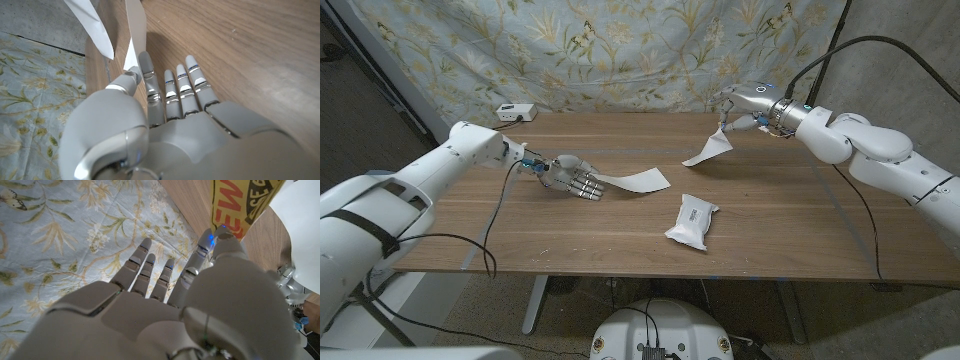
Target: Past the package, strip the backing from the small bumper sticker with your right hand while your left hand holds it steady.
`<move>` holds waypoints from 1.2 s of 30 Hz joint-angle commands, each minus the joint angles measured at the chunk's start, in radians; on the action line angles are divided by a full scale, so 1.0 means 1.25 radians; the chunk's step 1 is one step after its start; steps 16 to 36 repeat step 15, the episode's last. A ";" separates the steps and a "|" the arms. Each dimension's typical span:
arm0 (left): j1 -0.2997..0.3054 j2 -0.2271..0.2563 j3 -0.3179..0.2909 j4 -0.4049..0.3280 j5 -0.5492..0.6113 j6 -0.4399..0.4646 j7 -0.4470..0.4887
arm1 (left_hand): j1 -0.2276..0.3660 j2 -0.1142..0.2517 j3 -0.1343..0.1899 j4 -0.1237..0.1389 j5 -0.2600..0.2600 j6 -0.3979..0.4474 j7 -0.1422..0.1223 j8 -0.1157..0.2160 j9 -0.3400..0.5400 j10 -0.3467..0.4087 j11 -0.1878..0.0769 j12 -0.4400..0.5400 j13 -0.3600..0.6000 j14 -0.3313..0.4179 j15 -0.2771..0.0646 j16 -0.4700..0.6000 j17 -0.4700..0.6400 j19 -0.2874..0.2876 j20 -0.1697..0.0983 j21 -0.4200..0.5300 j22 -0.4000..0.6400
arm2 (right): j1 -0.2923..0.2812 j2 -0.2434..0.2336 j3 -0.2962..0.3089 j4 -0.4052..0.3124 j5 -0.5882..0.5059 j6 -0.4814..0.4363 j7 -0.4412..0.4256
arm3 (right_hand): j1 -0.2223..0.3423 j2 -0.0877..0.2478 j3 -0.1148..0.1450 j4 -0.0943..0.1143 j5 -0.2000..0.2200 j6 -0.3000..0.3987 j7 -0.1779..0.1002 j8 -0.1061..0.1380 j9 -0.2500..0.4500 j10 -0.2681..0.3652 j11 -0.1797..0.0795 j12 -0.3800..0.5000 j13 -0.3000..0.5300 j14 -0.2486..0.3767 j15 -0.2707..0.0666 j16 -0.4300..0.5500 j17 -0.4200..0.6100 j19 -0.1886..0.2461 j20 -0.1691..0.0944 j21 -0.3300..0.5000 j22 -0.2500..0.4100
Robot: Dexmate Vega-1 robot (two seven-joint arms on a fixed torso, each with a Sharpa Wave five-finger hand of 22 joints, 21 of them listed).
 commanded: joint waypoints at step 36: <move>0.052 0.018 -0.081 -0.002 -0.070 -0.021 0.019 | -0.214 -0.024 -0.074 0.006 -0.040 -0.322 0.005 -0.249 -0.223 -0.191 0.037 -0.017 -0.065 -0.140 0.044 -0.014 -0.011 -0.078 0.006 -0.021 -0.008 | 0.038 0.014 -0.027 0.040 0.029 0.023 0.035 | -0.064 -0.003 -0.031 0.021 -0.001 -0.267 -0.001 -0.100 -0.003 -0.027 0.033 -0.003 0.008 0.002 -0.056 -0.014 -0.002 -0.009 0.024 -0.003 0.001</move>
